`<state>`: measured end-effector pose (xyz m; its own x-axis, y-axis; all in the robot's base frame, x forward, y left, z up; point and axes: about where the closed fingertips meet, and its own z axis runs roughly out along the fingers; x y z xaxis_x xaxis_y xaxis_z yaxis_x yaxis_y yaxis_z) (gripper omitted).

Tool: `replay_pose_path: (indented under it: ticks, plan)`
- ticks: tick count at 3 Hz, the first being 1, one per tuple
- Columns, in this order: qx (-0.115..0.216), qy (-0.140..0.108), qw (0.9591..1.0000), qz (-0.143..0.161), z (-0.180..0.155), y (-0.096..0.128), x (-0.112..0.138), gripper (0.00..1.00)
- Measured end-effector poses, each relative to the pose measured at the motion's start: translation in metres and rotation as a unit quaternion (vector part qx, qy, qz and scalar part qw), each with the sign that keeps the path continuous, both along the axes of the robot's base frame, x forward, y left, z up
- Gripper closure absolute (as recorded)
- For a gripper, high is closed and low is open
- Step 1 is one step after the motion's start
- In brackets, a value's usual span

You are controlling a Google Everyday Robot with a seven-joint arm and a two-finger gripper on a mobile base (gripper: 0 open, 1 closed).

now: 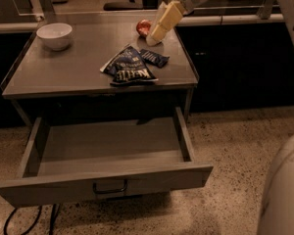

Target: Place blue chip bag into top drawer

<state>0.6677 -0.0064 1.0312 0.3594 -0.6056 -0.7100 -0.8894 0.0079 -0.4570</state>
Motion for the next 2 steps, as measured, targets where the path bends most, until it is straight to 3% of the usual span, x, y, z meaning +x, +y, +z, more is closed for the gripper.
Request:
replay_pose_path:
  ticks: [2]
  plan:
    - [-0.002, 0.070, 0.9975, -0.001, -0.076, 0.001, 0.014, 0.00]
